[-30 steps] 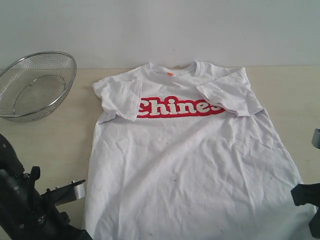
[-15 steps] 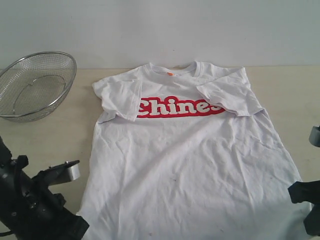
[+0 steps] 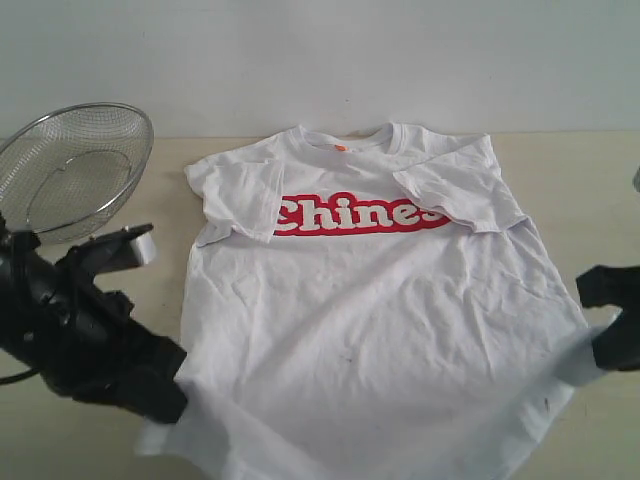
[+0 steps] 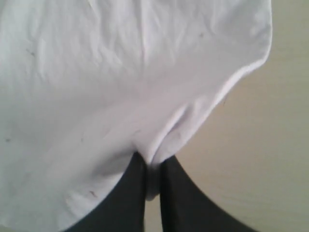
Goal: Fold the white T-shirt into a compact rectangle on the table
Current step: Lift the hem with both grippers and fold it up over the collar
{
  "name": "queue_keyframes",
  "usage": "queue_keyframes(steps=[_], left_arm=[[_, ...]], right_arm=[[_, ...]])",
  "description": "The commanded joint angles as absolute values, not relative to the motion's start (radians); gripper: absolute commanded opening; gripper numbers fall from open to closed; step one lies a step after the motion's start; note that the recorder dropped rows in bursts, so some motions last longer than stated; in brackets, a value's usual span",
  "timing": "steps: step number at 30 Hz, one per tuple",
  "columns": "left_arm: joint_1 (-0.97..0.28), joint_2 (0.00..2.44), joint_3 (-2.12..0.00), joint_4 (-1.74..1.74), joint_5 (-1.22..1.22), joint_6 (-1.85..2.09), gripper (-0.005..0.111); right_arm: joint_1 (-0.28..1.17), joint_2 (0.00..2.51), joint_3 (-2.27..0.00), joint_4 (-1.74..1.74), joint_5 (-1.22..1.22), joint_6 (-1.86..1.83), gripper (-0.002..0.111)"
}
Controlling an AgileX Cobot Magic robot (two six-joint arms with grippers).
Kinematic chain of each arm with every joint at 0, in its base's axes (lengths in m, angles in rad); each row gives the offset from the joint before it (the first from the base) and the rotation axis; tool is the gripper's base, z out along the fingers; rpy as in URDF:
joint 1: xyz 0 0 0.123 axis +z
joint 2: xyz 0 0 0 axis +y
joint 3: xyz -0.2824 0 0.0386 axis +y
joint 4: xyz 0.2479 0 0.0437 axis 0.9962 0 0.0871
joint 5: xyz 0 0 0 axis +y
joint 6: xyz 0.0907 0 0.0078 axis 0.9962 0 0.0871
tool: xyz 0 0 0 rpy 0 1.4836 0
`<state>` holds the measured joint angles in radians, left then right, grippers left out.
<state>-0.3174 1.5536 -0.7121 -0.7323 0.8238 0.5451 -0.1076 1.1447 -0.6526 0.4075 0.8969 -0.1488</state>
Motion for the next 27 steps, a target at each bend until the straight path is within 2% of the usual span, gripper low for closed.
queue_keyframes(steps=[1, 12, 18, 27], left_arm=[[-0.323, 1.545, -0.817, -0.7, 0.827, 0.504, 0.004], [-0.28, 1.556, -1.069, -0.509, 0.793, 0.378, 0.004], [-0.22, 1.656, -1.163, -0.511, 0.773, 0.385, 0.004], [-0.21, 1.816, -1.323, -0.511, 0.706, 0.419, 0.004]], right_arm=[[-0.11, 1.14, -0.752, 0.414, 0.902, -0.136, 0.0], [-0.11, 1.312, -0.95, 0.417, 0.859, -0.123, 0.0], [-0.11, 1.442, -1.036, 0.417, 0.81, -0.132, 0.0], [-0.11, 1.652, -1.201, 0.456, 0.743, -0.186, 0.0]])
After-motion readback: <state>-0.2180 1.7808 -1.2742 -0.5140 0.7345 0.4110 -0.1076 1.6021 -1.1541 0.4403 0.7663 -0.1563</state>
